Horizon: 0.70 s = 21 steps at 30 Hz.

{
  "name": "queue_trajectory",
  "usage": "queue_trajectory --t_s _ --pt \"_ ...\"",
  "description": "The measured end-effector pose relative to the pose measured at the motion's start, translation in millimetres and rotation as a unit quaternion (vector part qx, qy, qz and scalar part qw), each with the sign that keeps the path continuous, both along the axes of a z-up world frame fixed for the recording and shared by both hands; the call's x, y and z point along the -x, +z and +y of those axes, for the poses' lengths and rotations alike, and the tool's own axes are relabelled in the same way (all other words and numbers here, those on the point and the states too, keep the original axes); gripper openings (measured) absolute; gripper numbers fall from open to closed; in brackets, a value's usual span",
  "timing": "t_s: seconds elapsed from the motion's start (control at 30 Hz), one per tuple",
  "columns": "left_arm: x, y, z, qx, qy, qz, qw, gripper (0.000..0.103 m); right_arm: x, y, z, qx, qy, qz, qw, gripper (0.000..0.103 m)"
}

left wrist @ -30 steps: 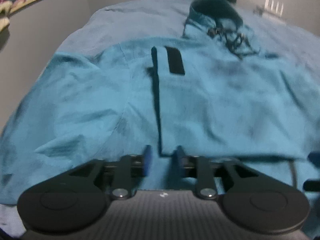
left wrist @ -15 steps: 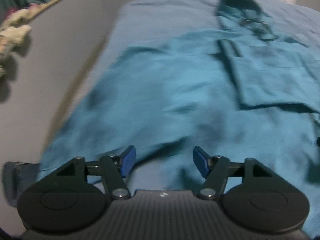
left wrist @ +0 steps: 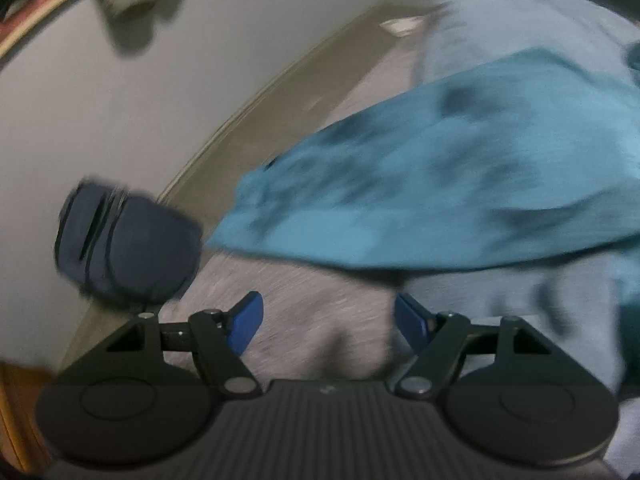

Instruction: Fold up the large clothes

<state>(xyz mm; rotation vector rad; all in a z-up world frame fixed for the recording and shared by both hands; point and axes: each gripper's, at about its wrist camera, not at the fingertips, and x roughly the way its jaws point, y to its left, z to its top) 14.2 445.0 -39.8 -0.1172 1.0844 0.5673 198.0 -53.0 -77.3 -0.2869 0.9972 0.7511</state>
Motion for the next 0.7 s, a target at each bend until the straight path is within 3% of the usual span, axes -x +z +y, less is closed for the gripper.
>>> queue_trajectory --t_s 0.13,0.23,0.33,0.5,0.6,0.7 --pt "12.9 -22.6 49.9 0.026 0.066 0.0 0.9975 0.072 5.4 -2.5 16.5 0.012 0.016 -0.007 1.0 0.087" --pt "21.5 -33.7 81.9 0.077 0.108 -0.042 0.9903 0.072 7.7 -3.8 25.4 0.014 0.022 -0.01 1.0 0.087" --pt "24.4 -40.1 104.6 0.121 0.142 -0.088 0.9785 0.072 9.8 -6.1 31.3 0.021 0.025 -0.015 0.999 0.087" --pt "15.6 -54.4 128.6 0.202 0.186 -0.147 0.9503 0.072 9.5 -8.4 35.5 0.027 0.024 -0.015 0.999 0.087" --pt "5.9 -68.4 137.2 0.241 0.211 -0.169 0.9323 0.069 8.3 -7.2 35.4 0.024 0.022 -0.017 0.999 0.087" --pt "-3.5 -80.3 142.5 0.256 0.227 -0.178 0.9227 0.063 6.3 -5.4 37.1 0.021 0.019 -0.02 0.999 0.087"
